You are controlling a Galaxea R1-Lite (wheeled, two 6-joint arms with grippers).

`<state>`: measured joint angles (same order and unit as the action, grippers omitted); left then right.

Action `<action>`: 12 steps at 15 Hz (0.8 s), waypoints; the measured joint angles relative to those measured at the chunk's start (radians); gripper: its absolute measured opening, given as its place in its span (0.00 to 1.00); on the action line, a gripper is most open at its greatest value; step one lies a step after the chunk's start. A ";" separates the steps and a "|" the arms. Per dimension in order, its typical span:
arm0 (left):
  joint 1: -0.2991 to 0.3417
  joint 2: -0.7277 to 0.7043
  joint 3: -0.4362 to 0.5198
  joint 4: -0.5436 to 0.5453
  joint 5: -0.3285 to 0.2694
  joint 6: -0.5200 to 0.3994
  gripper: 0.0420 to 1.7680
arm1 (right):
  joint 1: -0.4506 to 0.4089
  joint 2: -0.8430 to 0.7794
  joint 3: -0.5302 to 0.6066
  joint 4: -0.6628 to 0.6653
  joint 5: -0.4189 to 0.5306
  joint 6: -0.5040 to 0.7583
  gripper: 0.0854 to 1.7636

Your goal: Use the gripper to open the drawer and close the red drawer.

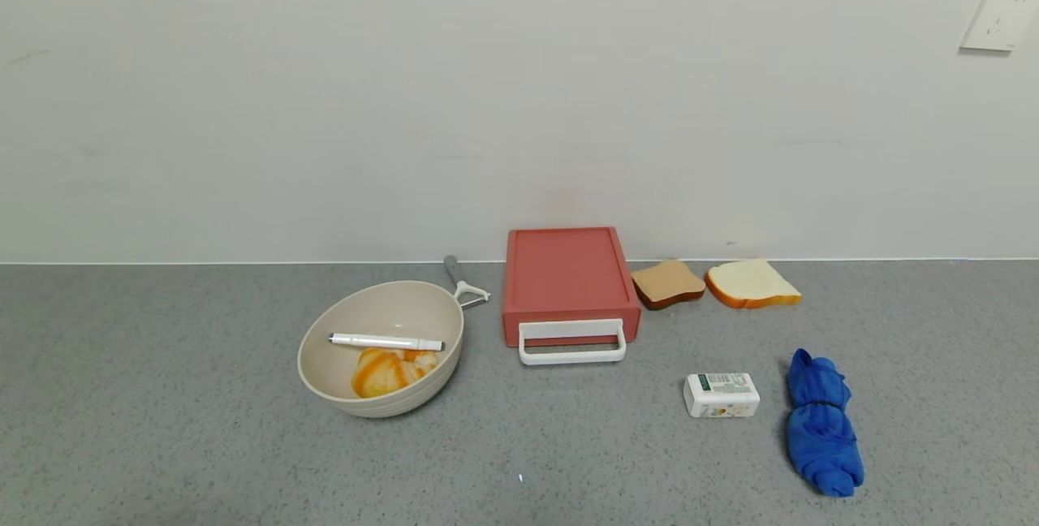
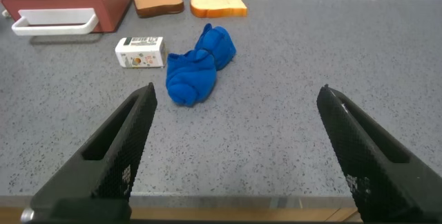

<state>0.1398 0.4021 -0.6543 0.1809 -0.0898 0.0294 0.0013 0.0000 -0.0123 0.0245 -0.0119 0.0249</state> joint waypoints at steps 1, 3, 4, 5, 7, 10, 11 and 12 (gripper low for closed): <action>0.002 -0.035 0.019 0.002 -0.004 0.002 0.97 | 0.000 0.000 0.000 0.000 0.000 0.000 0.97; -0.027 -0.081 0.051 0.007 -0.012 0.006 0.97 | 0.000 0.000 0.000 0.000 0.000 0.000 0.97; -0.061 -0.096 0.058 0.010 -0.008 0.004 0.97 | 0.000 0.000 0.000 0.000 0.000 0.000 0.97; -0.105 -0.112 0.063 0.028 -0.006 0.005 0.97 | 0.000 0.000 0.000 0.000 0.000 -0.001 0.97; -0.147 -0.148 0.072 0.061 -0.005 0.003 0.97 | 0.000 0.000 0.000 0.000 0.000 0.000 0.97; -0.146 -0.226 0.143 0.055 -0.001 0.002 0.97 | 0.000 0.000 0.000 0.000 0.000 -0.001 0.97; -0.144 -0.251 0.178 0.042 0.000 0.004 0.97 | 0.000 0.000 0.000 0.000 0.000 0.000 0.97; -0.143 -0.269 0.211 0.021 0.000 0.007 0.97 | 0.000 0.000 0.000 0.000 0.000 0.000 0.97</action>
<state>-0.0032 0.1328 -0.4434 0.2019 -0.0894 0.0360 0.0013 0.0000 -0.0123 0.0240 -0.0119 0.0245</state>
